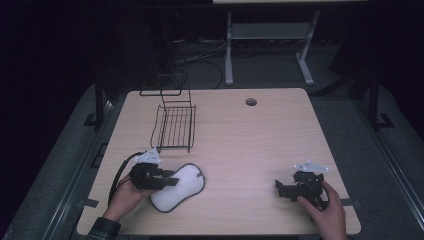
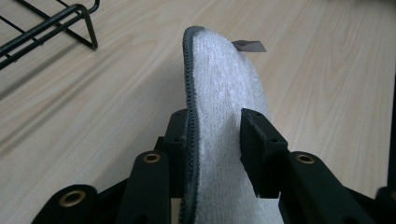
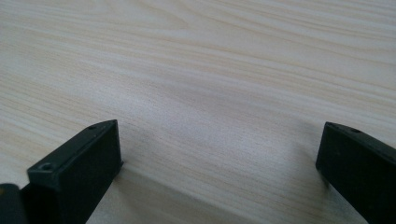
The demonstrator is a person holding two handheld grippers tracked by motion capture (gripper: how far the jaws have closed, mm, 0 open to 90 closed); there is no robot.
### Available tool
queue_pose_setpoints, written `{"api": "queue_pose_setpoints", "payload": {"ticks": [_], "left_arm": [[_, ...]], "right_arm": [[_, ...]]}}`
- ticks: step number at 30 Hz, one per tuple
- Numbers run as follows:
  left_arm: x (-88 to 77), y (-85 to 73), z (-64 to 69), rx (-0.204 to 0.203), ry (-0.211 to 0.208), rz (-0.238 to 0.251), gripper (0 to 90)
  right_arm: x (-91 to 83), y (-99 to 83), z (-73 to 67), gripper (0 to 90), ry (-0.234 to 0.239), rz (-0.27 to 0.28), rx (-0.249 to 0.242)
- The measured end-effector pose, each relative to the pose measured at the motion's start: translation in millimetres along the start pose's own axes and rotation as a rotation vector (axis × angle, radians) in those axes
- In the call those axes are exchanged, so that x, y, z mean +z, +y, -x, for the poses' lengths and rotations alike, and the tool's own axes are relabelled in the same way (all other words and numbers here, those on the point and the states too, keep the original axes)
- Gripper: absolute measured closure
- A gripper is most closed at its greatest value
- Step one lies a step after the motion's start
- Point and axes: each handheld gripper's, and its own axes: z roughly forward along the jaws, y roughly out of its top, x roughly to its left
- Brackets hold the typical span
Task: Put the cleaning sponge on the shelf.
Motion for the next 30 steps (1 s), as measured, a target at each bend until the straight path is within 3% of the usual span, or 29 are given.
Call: {"api": "queue_pose_setpoints", "payload": {"ticks": [10,19,30], "left_arm": [[-7.5,3.1,0.4,-0.021,-0.044,0.044,74.5],[-15.6,6.0,2.4,-0.02,-0.037,0.082,81.0],[-21.1,11.9,3.7,-0.021,-0.049,0.111,81.5]], "right_arm": [[0.0,0.0,0.0,0.0,0.0,0.0,0.0],[0.0,0.0,-0.1,0.0,0.0,0.001,0.0],[0.0,0.0,-0.1,0.0,0.0,0.0,0.0]]}}
